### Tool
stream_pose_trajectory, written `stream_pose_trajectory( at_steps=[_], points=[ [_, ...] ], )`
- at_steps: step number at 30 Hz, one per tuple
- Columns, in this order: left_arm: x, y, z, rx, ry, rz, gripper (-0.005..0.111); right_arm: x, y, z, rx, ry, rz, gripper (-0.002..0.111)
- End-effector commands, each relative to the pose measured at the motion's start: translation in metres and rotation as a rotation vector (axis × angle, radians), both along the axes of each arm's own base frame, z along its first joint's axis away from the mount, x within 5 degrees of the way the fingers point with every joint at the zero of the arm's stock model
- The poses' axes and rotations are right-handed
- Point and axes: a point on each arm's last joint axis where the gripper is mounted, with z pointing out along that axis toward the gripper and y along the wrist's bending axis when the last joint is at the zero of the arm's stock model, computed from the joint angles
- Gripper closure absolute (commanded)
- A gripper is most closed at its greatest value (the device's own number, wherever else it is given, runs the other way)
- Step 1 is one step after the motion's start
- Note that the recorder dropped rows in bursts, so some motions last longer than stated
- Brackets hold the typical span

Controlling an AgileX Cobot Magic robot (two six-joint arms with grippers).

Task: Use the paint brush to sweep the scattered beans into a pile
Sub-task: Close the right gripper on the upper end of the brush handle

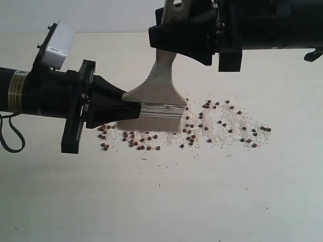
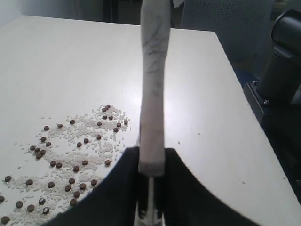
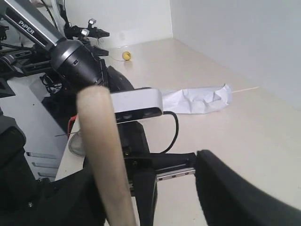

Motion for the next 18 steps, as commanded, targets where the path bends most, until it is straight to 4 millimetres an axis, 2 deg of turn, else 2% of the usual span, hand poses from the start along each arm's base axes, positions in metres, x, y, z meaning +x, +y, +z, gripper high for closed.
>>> stream_pose_trajectory(
  at_steps=[1, 4, 6, 8, 12, 18],
  points=[
    [-0.001, -0.0007, 0.0022, -0.025, -0.012, -0.01, 0.107, -0.0021, -0.0004, 0.0102, 0.024, -0.026, -0.011, 0.056],
    [-0.0006, -0.0008, 0.0025, -0.029, -0.013, -0.005, 0.107, -0.0022, -0.0004, 0.0103, 0.024, -0.026, -0.011, 0.059],
    [-0.0004, -0.0008, 0.0026, -0.03, -0.015, -0.004, 0.107, -0.0019, -0.0003, 0.0097, 0.024, -0.016, -0.012, 0.066],
    [-0.0004, -0.0008, 0.0026, -0.03, -0.015, -0.004, 0.107, -0.0019, -0.0003, 0.0097, 0.024, -0.016, -0.012, 0.077],
    [-0.0006, -0.0008, 0.0025, -0.029, -0.017, -0.006, 0.107, -0.0019, -0.0003, 0.0097, 0.024, -0.016, -0.012, 0.107],
    [-0.0004, -0.0008, 0.0026, -0.03, -0.017, -0.005, 0.107, -0.0019, -0.0003, 0.0097, 0.026, -0.004, -0.012, 0.108]
  ],
)
